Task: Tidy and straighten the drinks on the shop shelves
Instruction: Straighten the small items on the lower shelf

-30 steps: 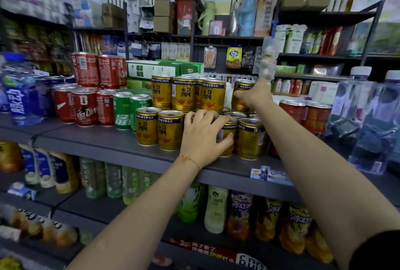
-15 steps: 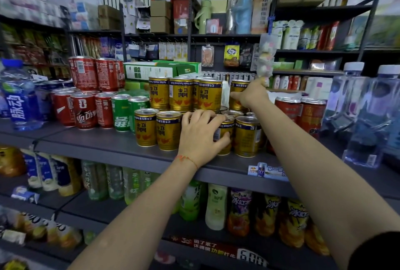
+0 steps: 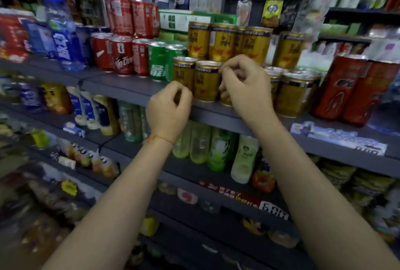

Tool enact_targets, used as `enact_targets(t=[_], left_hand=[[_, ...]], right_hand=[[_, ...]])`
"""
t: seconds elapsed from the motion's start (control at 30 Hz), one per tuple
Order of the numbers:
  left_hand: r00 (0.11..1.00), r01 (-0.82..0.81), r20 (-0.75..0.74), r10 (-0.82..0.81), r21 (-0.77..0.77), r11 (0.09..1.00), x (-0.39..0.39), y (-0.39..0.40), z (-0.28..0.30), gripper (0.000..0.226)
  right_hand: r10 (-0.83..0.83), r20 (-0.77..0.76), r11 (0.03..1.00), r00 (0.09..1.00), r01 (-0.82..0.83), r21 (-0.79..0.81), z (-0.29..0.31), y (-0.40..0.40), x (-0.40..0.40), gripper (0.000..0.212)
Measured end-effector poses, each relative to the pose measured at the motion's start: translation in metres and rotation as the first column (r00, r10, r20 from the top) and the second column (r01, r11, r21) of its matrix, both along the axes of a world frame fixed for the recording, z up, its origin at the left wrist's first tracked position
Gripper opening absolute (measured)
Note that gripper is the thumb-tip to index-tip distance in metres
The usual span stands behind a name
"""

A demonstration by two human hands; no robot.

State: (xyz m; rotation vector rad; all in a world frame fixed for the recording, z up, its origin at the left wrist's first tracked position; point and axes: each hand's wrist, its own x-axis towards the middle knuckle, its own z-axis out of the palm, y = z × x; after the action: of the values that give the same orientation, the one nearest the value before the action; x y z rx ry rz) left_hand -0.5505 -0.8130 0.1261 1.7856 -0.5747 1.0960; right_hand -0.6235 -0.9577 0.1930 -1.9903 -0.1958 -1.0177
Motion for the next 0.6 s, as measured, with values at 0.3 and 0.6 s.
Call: enact_targets(t=[0.3, 0.6], left_hand=[[0.535, 0.174, -0.816, 0.218, 0.359, 0.917, 0.047, 0.173, -0.170, 0.036], [0.197, 0.344, -0.976, 0.090, 0.155, 0.926, 0.106, 0.273, -0.294, 0.029]], right_hand=[[0.350, -0.748, 0.893, 0.564, -0.443, 0.084, -0.177, 0.149, 0.085, 0.019], [0.119, -0.993, 0.928, -0.020, -0.353, 0.118, -0.352, 0.236, 0.172, 0.025]])
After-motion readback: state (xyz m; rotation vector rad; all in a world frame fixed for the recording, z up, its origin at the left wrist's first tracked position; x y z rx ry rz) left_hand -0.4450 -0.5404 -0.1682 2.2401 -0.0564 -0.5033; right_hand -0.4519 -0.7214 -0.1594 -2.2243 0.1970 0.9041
